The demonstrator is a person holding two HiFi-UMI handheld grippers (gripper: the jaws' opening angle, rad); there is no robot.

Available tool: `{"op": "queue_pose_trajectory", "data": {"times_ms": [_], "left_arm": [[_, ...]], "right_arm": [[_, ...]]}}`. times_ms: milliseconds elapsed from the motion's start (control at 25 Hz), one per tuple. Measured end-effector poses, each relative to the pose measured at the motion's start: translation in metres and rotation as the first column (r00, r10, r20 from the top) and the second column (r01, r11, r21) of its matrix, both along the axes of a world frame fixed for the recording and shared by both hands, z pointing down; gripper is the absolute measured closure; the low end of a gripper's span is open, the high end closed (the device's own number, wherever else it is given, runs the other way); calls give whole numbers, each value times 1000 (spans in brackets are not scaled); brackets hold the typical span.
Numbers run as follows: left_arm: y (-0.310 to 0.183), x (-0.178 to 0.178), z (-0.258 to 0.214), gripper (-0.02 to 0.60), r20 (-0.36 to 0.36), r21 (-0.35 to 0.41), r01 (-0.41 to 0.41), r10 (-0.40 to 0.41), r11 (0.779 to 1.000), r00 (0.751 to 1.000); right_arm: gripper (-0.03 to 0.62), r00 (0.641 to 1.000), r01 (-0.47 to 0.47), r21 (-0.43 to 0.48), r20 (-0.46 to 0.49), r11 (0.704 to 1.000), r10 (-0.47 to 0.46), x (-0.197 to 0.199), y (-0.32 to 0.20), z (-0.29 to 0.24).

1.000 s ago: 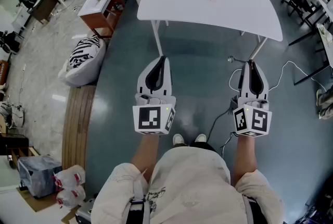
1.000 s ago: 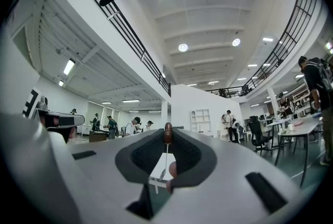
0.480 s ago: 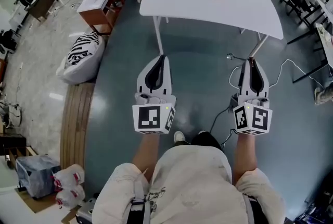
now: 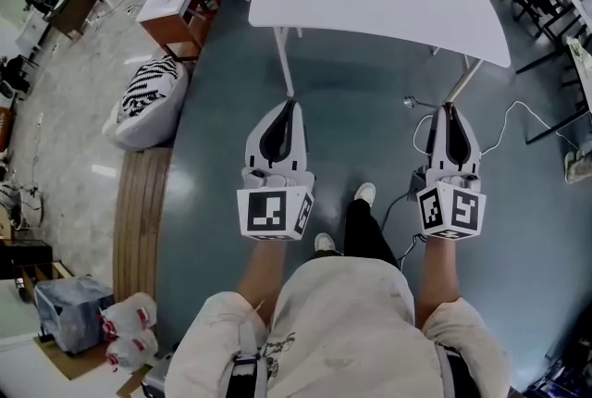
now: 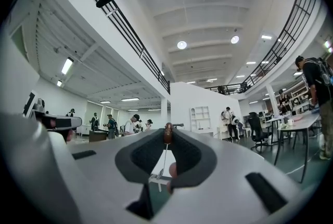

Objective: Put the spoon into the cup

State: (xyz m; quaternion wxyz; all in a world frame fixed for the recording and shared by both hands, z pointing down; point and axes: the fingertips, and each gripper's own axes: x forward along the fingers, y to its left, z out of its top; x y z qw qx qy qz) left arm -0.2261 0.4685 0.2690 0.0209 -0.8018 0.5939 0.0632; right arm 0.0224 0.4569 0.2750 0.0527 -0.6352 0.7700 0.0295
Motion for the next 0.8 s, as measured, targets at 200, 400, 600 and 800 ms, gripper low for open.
{"op": "queue_pose_trajectory", "data": {"times_ms": [200,400,600,800], "left_arm": [[-35,7,1,578,21,8,3,-4,1000,1000],[-87,23,1,578,21,14,5,-6,1000,1000],[-148,60,-3,578,29,8,-4,3,1000,1000],[-201,96,-6,578,36,5,-11,11,1000,999]], "right_arm": [[565,1000,15,-3,28,1000,-15,3,-38,9],[565,999,14,-3,45,1000,-13,19,-88,13],[565,998,6,0,59,1000,-6,55,-147,9],[565,998,1,-13,70,1000,0,90,-198,10]]}}
